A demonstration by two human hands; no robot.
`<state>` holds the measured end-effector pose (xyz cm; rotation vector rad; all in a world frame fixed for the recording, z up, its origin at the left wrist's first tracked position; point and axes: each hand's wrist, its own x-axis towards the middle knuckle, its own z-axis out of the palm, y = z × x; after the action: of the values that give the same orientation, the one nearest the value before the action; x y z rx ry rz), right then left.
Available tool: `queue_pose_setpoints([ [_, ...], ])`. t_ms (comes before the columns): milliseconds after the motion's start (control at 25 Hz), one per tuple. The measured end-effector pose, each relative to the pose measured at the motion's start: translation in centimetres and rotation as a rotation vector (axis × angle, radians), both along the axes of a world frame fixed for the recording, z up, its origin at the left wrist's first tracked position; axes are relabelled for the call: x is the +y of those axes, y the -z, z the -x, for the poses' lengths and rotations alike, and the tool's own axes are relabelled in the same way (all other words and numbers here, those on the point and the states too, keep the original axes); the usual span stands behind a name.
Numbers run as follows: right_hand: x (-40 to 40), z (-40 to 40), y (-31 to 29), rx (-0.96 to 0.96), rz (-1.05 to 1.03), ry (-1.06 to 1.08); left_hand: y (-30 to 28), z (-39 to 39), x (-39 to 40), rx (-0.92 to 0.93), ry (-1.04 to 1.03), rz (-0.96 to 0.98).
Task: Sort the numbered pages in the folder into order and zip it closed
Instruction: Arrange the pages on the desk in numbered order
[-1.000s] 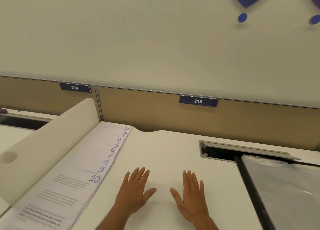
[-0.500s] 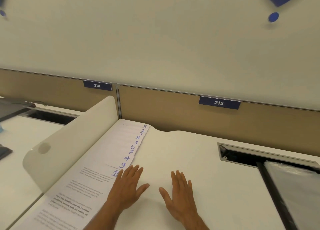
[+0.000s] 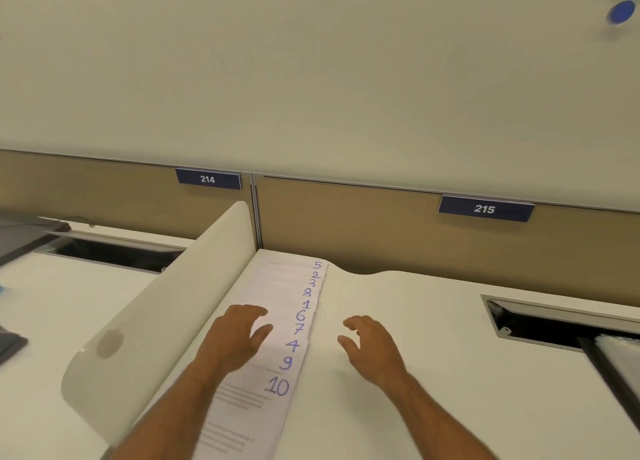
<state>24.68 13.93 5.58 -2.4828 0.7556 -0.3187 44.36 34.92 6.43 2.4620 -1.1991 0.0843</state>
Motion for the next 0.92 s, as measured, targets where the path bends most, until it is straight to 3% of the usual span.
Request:
queue_pose_setpoints([
  [160, -1.2, -7.1, -0.6, 0.003, -0.029, 0.047, 1.8, -4.2, -2.0, -0.104, 0.108, -0.067],
  [440, -3.0, -15.9, 1.7, 0.106, 0.021, -0.022, 7.6, -7.4, -6.0, -0.042, 0.109, -0.237],
  [760, -3.7, -21.1, 4.3, 0.340, -0.011, -0.046, 11.5, -8.2, -5.9, -0.115, 0.088, -0.173],
  [920, -3.9, -22.1, 4.7, 0.307, -0.035, -0.004, 11.5, -8.2, -6.0, -0.126, 0.081, -0.168],
])
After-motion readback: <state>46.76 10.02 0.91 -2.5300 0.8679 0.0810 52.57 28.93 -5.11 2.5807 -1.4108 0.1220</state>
